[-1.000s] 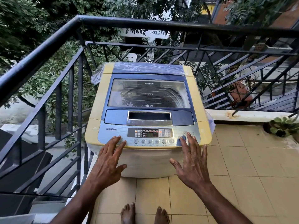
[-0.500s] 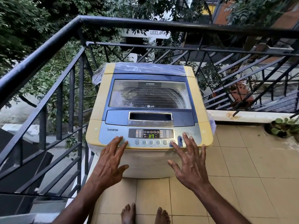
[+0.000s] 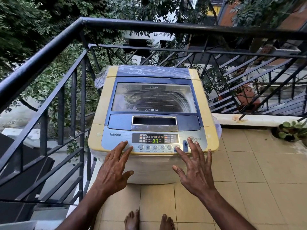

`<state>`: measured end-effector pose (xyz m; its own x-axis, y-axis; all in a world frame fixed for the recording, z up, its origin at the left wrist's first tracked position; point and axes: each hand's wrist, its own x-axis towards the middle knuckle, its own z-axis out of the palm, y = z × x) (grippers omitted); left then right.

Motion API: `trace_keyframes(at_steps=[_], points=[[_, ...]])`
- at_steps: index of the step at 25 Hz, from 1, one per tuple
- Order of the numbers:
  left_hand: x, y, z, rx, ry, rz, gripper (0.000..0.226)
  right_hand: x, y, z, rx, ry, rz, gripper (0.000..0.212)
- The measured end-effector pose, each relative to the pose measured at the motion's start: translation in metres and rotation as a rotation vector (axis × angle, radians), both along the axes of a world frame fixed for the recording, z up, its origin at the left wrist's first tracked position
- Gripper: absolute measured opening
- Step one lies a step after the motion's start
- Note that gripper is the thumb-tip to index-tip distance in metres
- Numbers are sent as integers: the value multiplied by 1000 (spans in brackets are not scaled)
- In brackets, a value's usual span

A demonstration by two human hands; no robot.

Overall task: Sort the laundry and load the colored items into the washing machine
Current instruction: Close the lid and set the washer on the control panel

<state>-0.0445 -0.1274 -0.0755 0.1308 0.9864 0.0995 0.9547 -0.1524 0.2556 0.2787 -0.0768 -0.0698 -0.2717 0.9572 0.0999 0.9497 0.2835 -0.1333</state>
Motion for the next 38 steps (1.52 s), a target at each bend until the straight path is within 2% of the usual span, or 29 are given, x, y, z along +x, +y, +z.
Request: trace_keyframes(at_steps=[19,32,35,38], points=[[1,0,-2,-1,-16,-3,99,-1,1,0,6,-2,0,70],[3,-2,-6,8,-12,-8,100,-2,3,11,-74,12,-4,73],[3,-2,-5,11,-22,-12,99,-4,6,17,-85,55,8,71],[1,0,-2,18,-49,-18,96,-3,5,20,-52,121,11,81]])
